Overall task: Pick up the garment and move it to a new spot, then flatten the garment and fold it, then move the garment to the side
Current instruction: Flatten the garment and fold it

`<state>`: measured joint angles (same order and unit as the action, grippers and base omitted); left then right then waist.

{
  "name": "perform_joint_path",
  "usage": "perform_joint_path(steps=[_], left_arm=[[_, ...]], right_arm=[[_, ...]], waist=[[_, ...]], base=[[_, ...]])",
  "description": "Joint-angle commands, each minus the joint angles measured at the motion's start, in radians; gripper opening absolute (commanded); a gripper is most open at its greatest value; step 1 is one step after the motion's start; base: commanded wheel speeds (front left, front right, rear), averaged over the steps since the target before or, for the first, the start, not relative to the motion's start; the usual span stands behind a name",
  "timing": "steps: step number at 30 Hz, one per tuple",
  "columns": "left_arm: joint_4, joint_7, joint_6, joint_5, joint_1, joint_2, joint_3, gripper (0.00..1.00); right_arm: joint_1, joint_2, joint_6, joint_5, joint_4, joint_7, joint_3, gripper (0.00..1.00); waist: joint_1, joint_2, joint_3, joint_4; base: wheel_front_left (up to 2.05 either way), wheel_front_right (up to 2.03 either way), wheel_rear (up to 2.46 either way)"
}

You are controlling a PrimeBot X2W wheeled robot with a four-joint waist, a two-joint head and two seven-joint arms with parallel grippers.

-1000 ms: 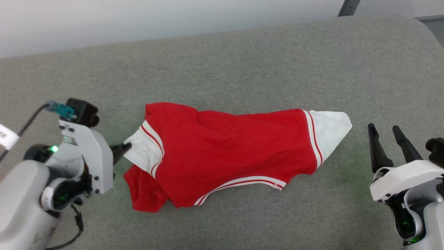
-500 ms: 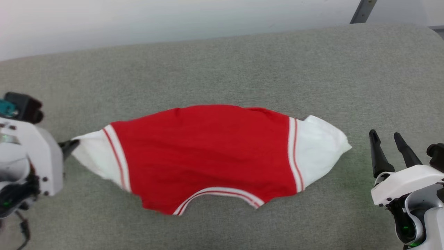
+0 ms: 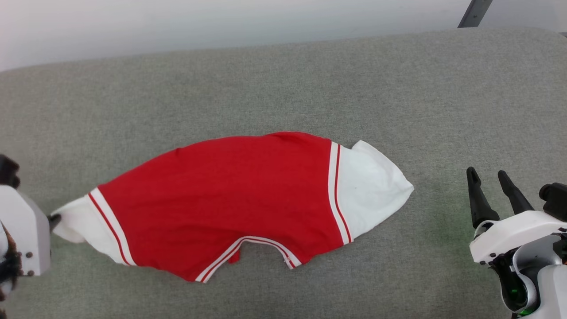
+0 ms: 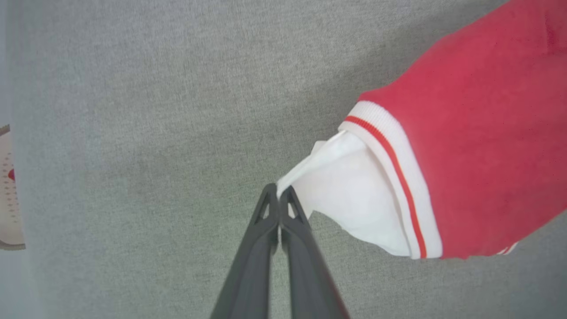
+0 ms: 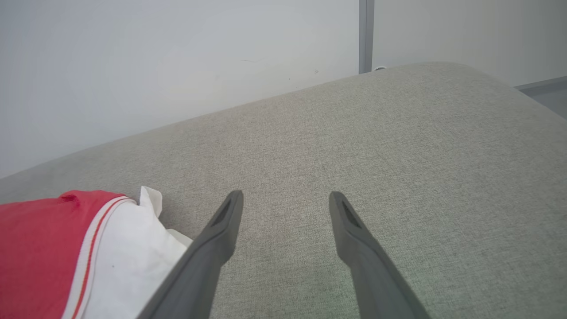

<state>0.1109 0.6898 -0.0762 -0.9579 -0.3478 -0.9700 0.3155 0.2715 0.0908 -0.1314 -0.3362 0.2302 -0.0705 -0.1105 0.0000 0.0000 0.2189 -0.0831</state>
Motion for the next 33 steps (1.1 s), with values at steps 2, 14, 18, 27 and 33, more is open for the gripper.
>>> perform_joint_path(steps=[2, 14, 18, 27, 33], left_arm=[[0.02, -0.013, 0.005, -0.003, 0.011, 0.009, 0.002, 0.0], [0.213, -0.146, 0.086, 0.031, -0.045, 0.1, 0.03, 0.0], [0.266, -0.169, 0.107, 0.042, -0.074, 0.125, 0.044, 0.85], [0.308, -0.192, 0.137, 0.043, -0.112, 0.147, 0.056, 1.0], [0.295, -0.18, 0.127, 0.042, -0.098, 0.13, 0.054, 1.0]], right_arm=[[-0.009, 0.0, 0.001, 0.0, 0.002, 0.002, 0.005, 1.0], [-0.02, 0.005, 0.001, -0.002, 0.004, -0.004, 0.016, 1.0], [-0.019, 0.005, 0.001, 0.0, 0.002, -0.007, 0.02, 1.0], [-0.042, 0.008, 0.001, 0.0, -0.004, -0.016, 0.021, 1.0], [-0.051, 0.008, 0.001, 0.002, -0.013, -0.022, 0.016, 1.0]], waist=[[0.0, 0.0, 0.001, -0.001], [0.0, 0.0, -0.004, -0.007], [0.0, 0.0, -0.01, -0.01], [0.0, 0.0, -0.039, -0.009], [0.0, 0.0, -0.052, 0.0]], base=[[0.0, 0.0, 0.0], [0.0, 0.0, 0.0], [0.0, 0.0, 0.0], [0.0, 0.0, 0.0], [0.0, 0.0, 0.0]])
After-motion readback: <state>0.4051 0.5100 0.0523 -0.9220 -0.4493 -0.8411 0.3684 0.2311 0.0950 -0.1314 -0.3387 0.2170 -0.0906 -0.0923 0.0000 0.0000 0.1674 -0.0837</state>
